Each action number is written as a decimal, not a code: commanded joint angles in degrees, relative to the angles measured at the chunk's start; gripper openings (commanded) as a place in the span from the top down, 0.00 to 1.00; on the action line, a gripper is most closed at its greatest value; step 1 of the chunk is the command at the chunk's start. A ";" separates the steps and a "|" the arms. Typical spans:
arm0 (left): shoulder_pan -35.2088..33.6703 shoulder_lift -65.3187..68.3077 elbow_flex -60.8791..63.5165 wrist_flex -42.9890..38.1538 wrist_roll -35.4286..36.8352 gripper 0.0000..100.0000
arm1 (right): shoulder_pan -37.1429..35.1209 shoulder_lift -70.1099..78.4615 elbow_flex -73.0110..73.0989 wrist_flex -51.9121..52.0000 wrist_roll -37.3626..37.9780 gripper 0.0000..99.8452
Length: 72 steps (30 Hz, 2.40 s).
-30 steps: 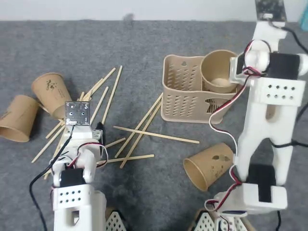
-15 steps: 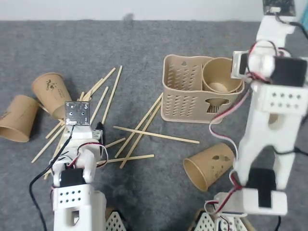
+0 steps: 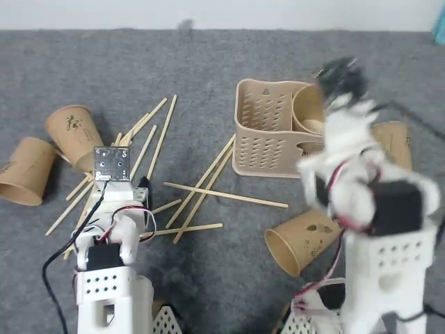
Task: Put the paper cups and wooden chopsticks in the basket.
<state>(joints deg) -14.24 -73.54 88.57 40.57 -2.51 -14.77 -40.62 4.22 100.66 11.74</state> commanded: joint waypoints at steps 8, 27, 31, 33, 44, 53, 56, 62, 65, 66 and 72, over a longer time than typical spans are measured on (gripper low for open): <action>-0.18 -0.79 -0.22 -1.58 -0.62 0.86 | -8.84 -10.07 32.79 2.07 23.56 0.88; -0.18 -0.79 -0.04 -2.55 -0.62 0.86 | -22.64 -5.05 34.37 0.84 26.37 0.73; -0.18 -0.79 -0.04 -2.55 -0.62 0.86 | -22.64 -0.75 39.30 -4.00 28.31 0.73; -0.18 -0.79 -0.04 -2.55 -0.62 0.86 | -22.55 -0.31 41.05 -4.88 30.07 0.73; -0.26 -0.79 -0.04 -2.46 -0.62 0.86 | -9.27 -0.31 42.11 -10.24 36.57 0.73; -0.26 -0.79 -0.04 -2.37 -0.62 0.86 | 4.09 -0.31 43.16 -12.62 41.58 0.73; -0.26 -0.79 -0.04 -2.37 -0.62 0.86 | 9.10 -0.40 42.99 -15.78 41.41 0.73; -0.26 -0.79 -0.31 -0.88 -0.79 0.86 | 22.11 -0.40 43.08 -25.98 41.14 0.73; -0.26 -0.79 -0.31 -0.88 -2.55 0.86 | 26.95 -0.31 43.08 -28.97 41.05 0.77; -0.26 -0.79 -0.31 -0.97 -2.64 0.86 | 28.09 -0.31 43.08 -29.58 41.05 0.81; -0.26 -0.79 -0.31 -0.97 -2.73 0.86 | 33.36 -0.31 43.08 -31.08 40.97 0.97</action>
<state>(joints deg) -14.24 -73.54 88.84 39.52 -4.70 15.65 -41.05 47.65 70.68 52.44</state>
